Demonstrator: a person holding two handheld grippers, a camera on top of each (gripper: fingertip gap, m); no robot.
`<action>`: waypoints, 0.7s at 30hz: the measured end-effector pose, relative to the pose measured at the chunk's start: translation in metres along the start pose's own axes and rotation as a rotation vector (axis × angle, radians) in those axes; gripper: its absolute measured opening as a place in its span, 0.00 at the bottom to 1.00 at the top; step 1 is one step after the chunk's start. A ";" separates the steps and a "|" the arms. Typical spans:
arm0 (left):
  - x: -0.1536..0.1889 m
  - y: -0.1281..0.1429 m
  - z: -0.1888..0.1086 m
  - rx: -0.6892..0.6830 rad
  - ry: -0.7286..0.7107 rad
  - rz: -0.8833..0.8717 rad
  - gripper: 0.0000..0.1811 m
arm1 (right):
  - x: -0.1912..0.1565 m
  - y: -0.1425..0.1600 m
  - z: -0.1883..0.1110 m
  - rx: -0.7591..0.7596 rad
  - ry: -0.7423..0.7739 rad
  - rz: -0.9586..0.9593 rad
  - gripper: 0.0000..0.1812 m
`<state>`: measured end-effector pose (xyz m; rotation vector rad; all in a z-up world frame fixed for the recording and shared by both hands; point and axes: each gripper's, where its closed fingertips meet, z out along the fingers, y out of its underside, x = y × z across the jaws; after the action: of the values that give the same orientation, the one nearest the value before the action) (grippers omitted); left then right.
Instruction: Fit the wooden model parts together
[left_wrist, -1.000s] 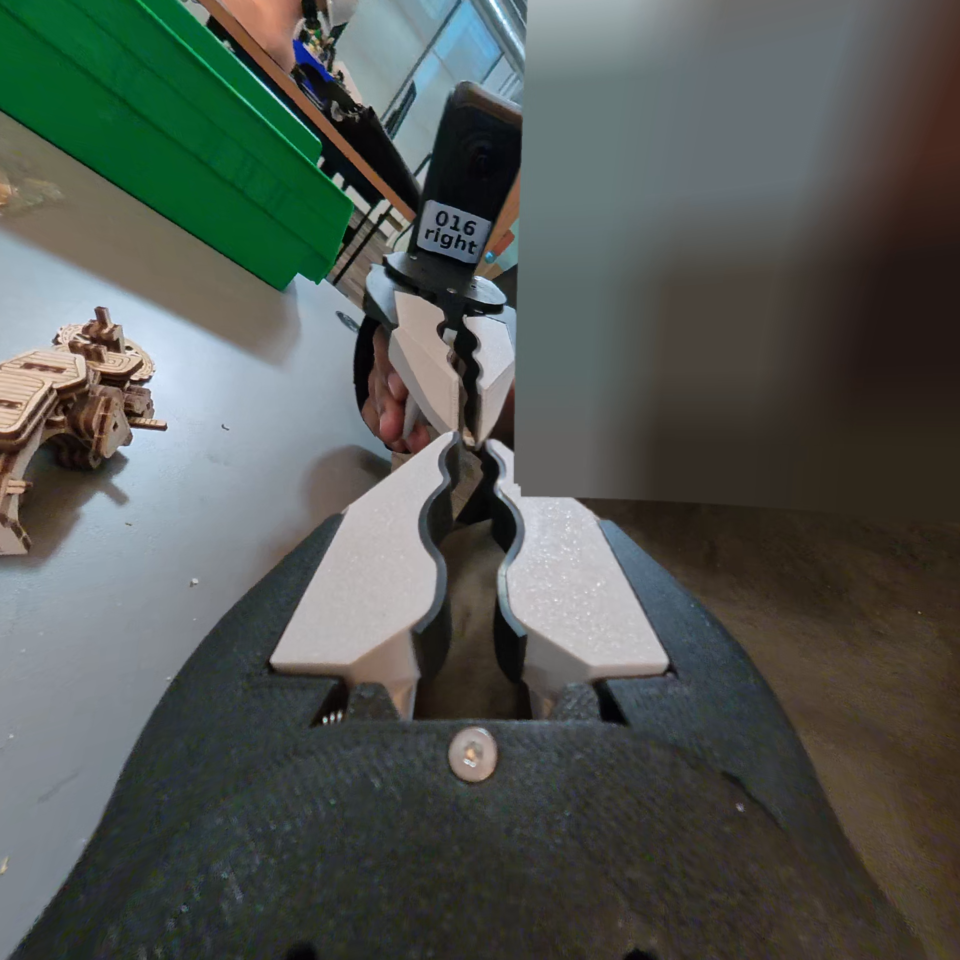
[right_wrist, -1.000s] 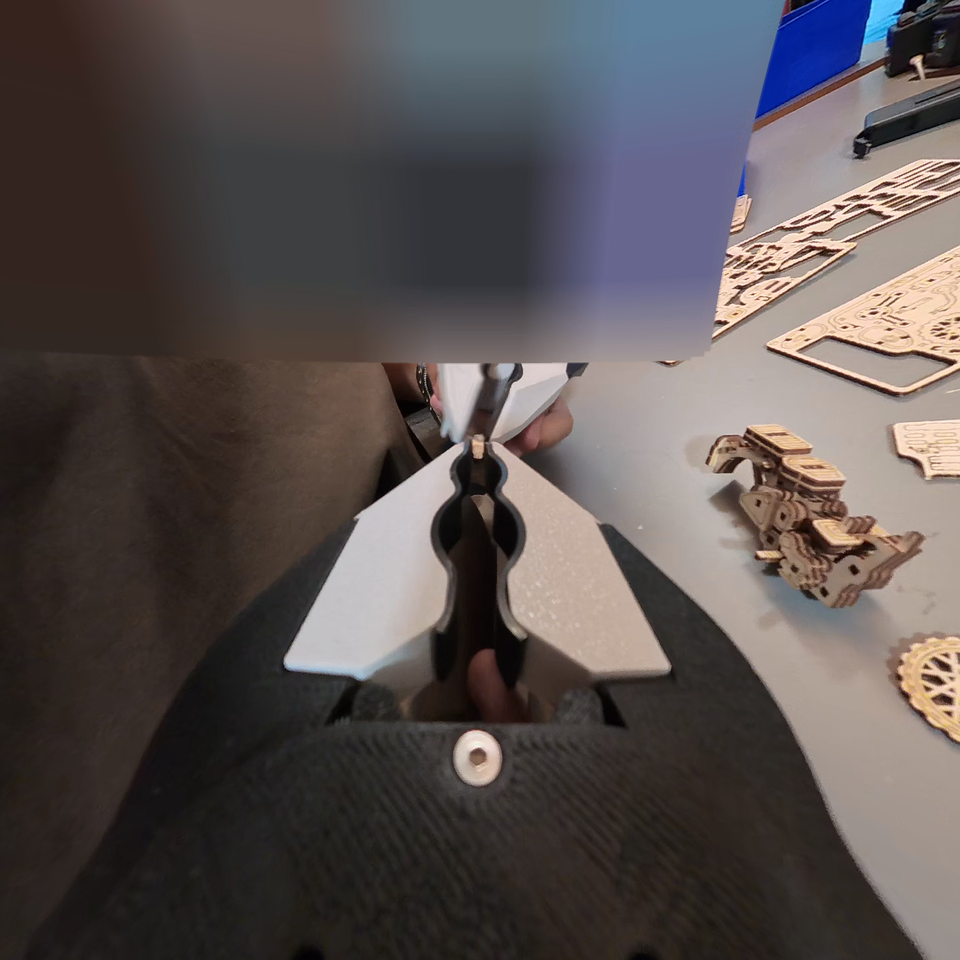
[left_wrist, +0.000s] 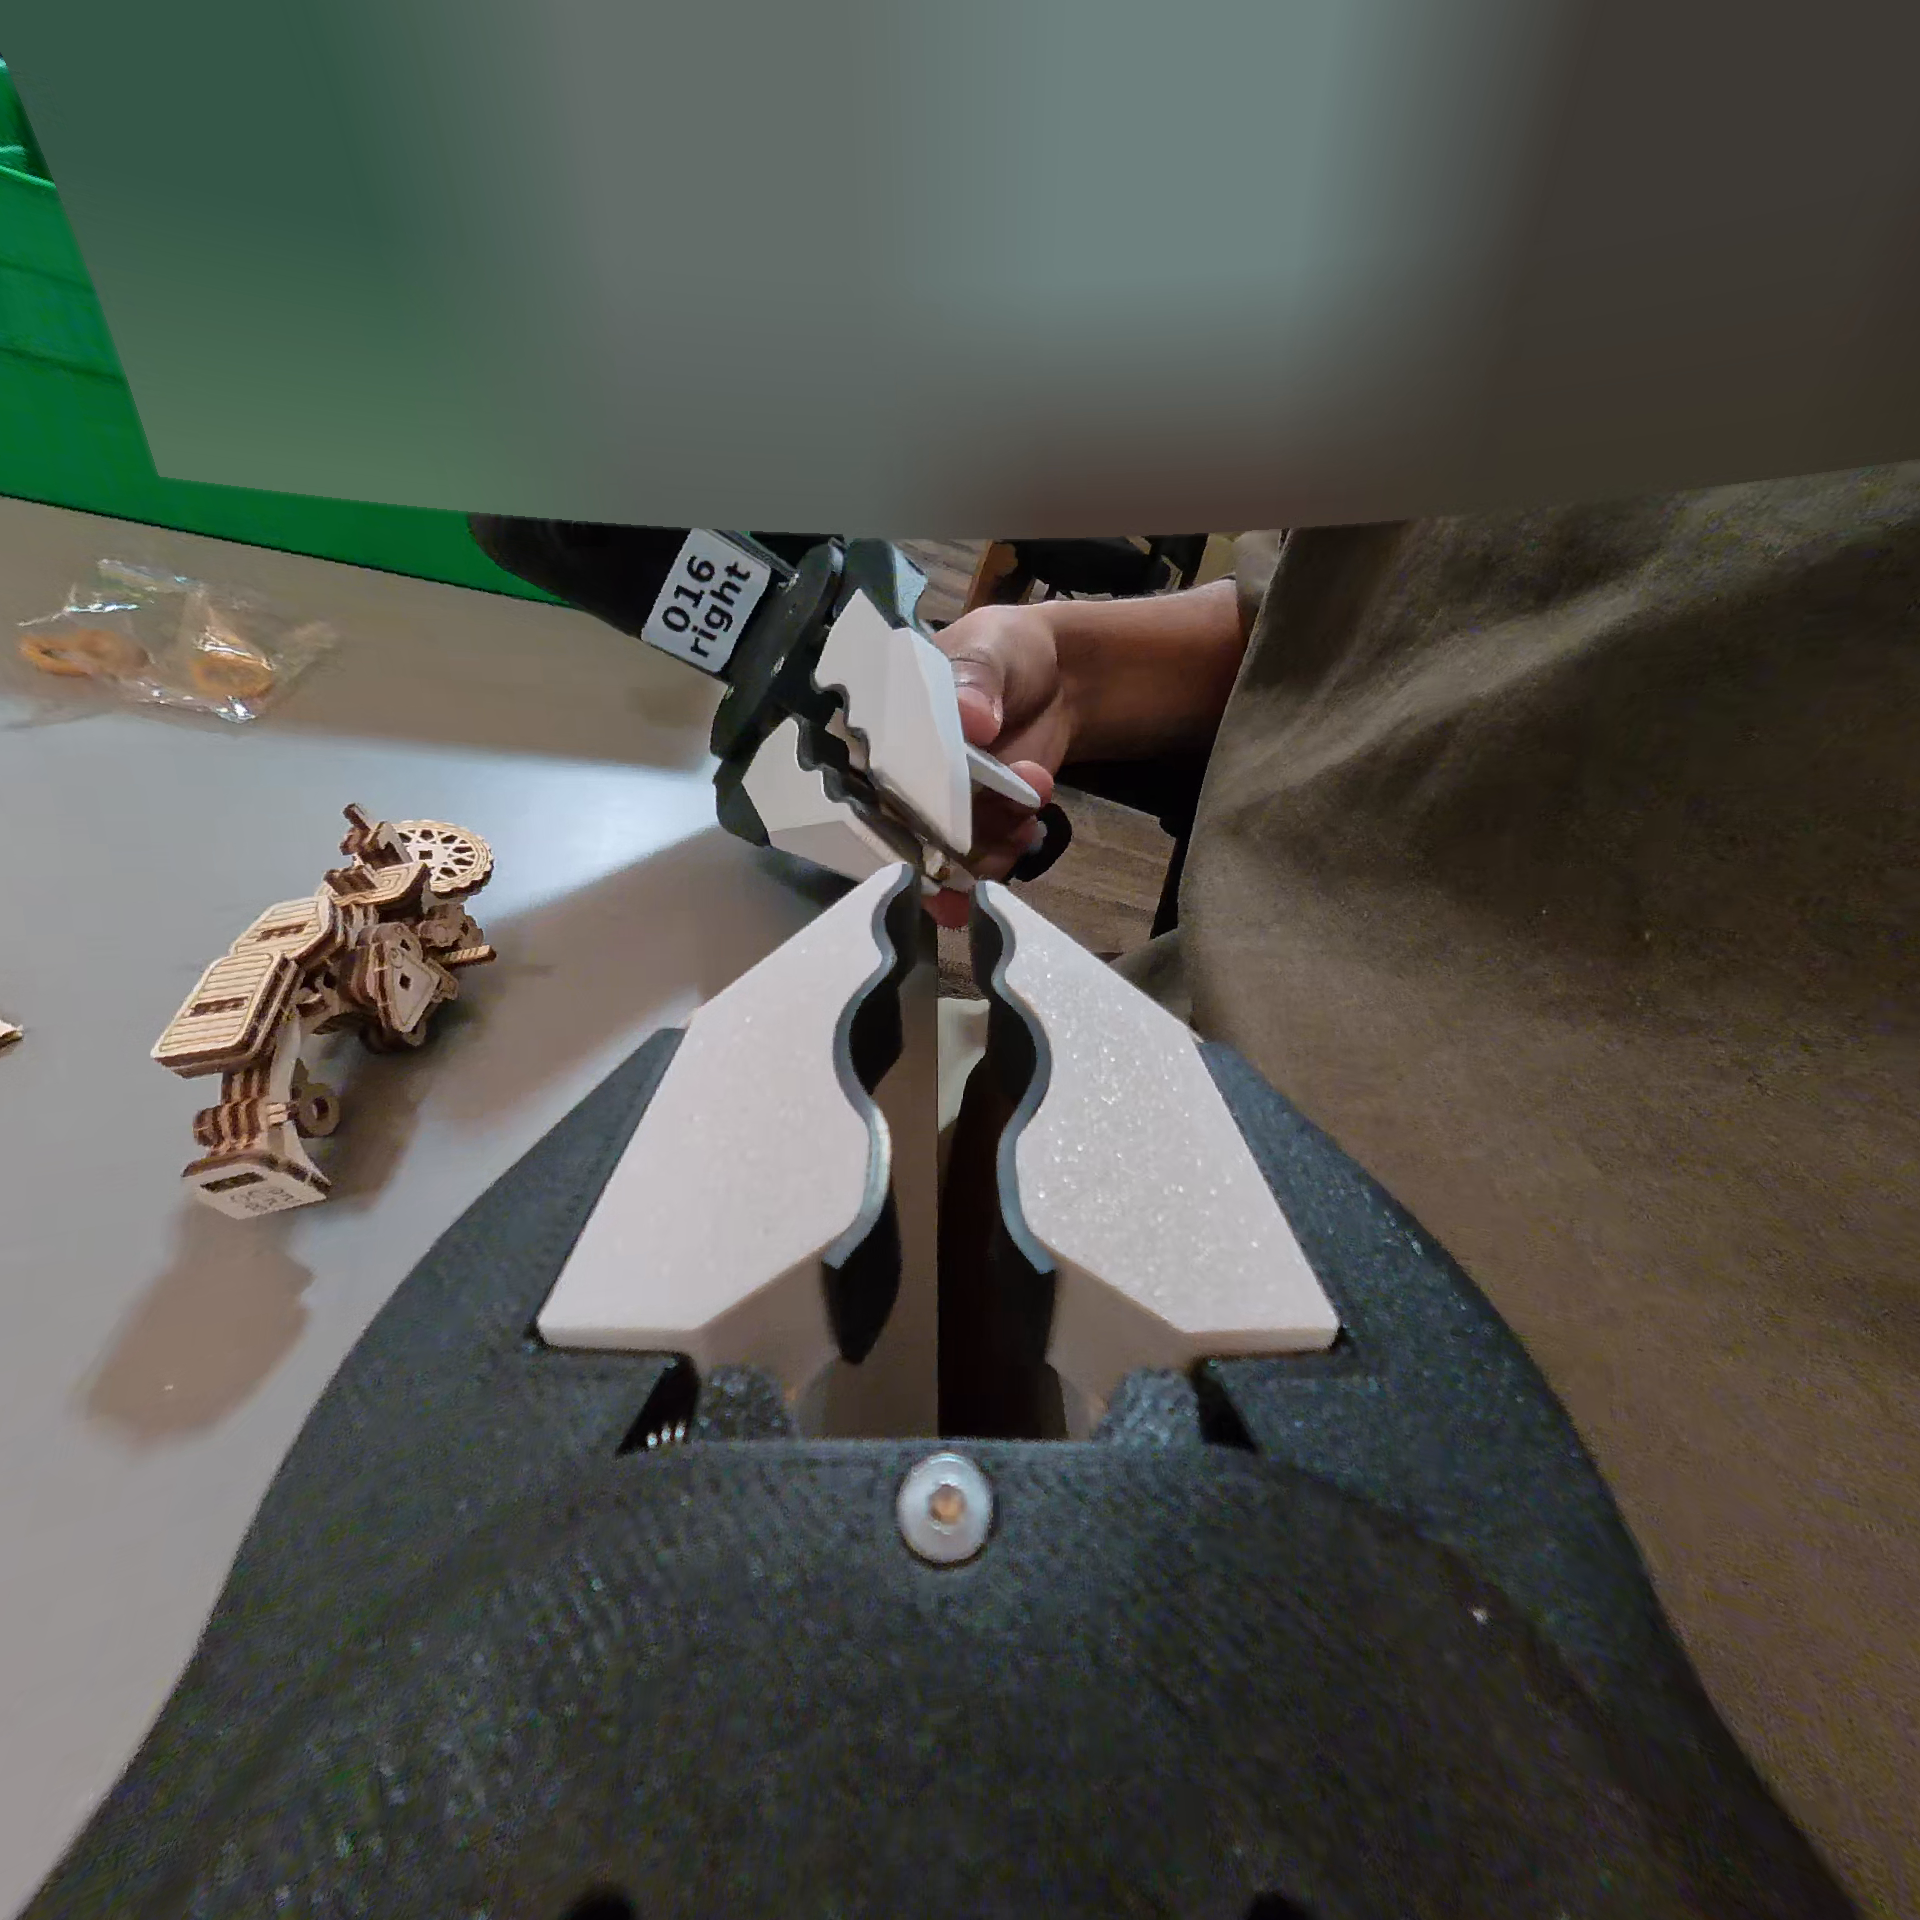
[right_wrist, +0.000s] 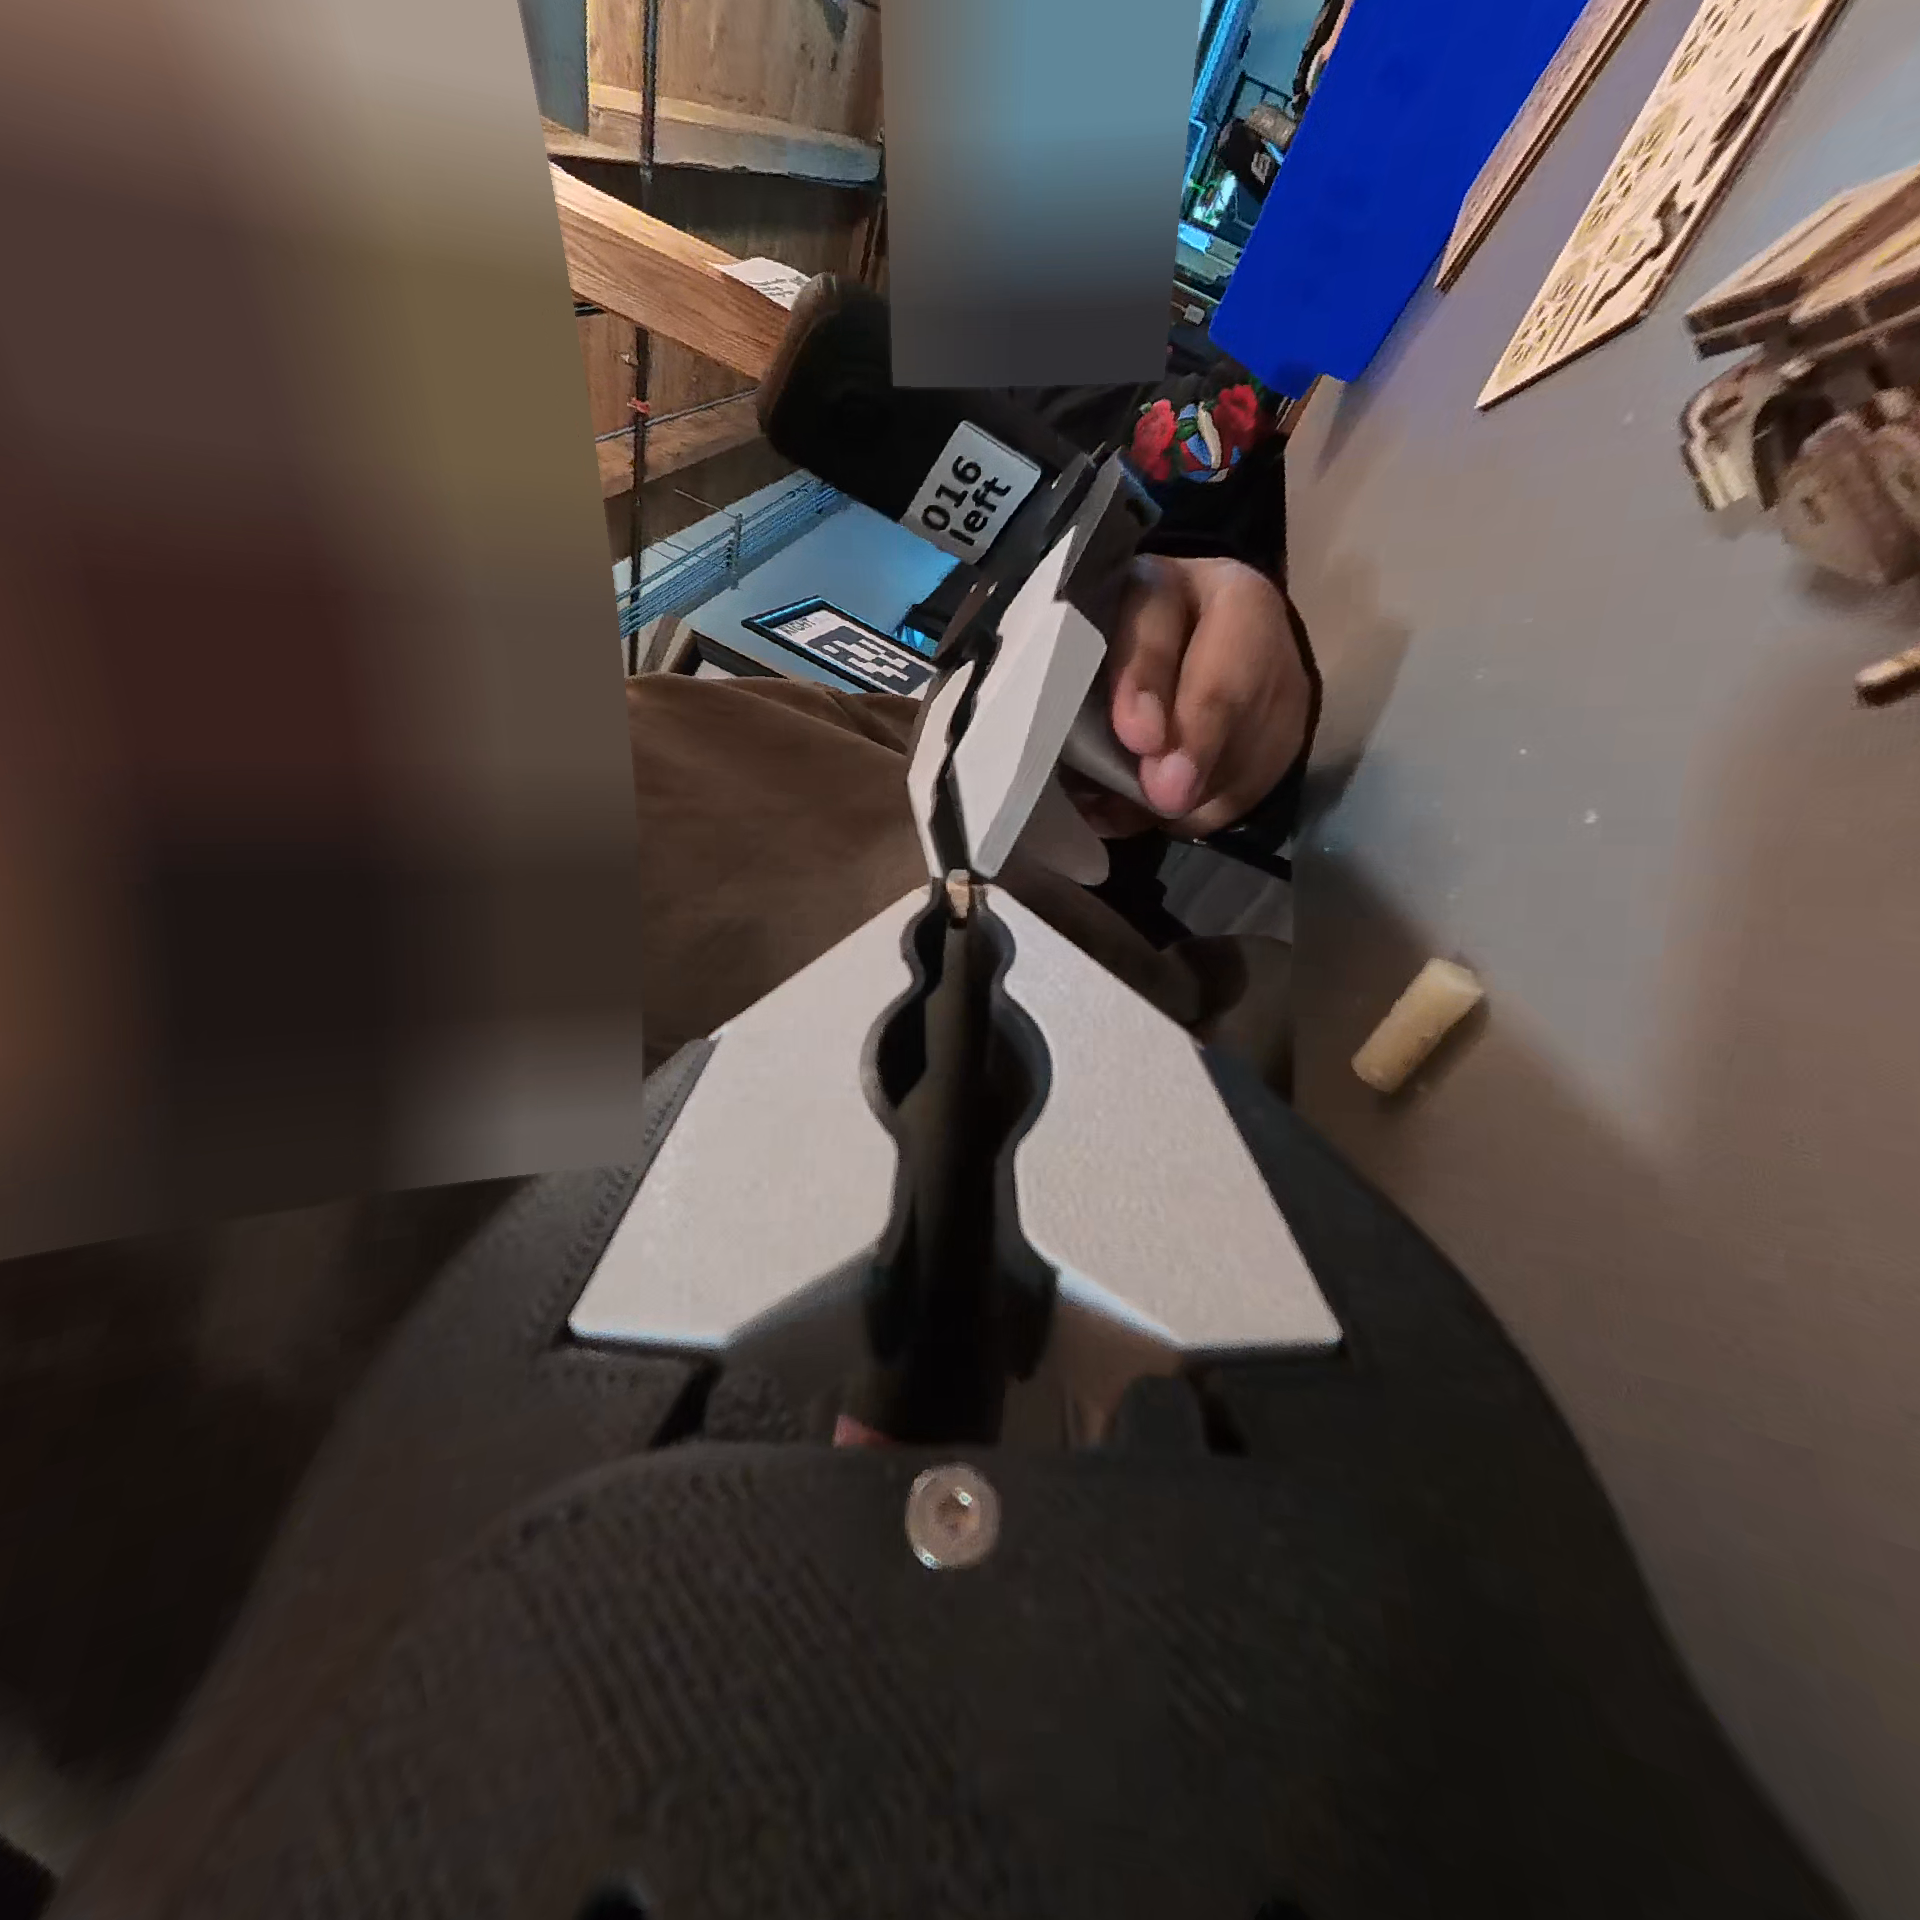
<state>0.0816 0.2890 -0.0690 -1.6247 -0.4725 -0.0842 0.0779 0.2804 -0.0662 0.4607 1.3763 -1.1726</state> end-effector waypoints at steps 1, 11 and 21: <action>0.001 0.000 0.000 0.000 0.002 0.001 0.04 | 0.000 0.000 0.000 -0.001 -0.003 0.008 0.01; 0.001 0.000 0.001 0.002 0.005 -0.001 0.03 | 0.000 0.002 0.002 -0.009 -0.014 0.030 0.01; 0.002 0.001 0.001 0.000 0.008 0.002 0.03 | 0.002 0.004 0.002 -0.020 -0.004 0.032 0.01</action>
<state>0.0836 0.2905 -0.0691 -1.6247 -0.4646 -0.0894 0.0816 0.2794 -0.0690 0.4641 1.3711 -1.1320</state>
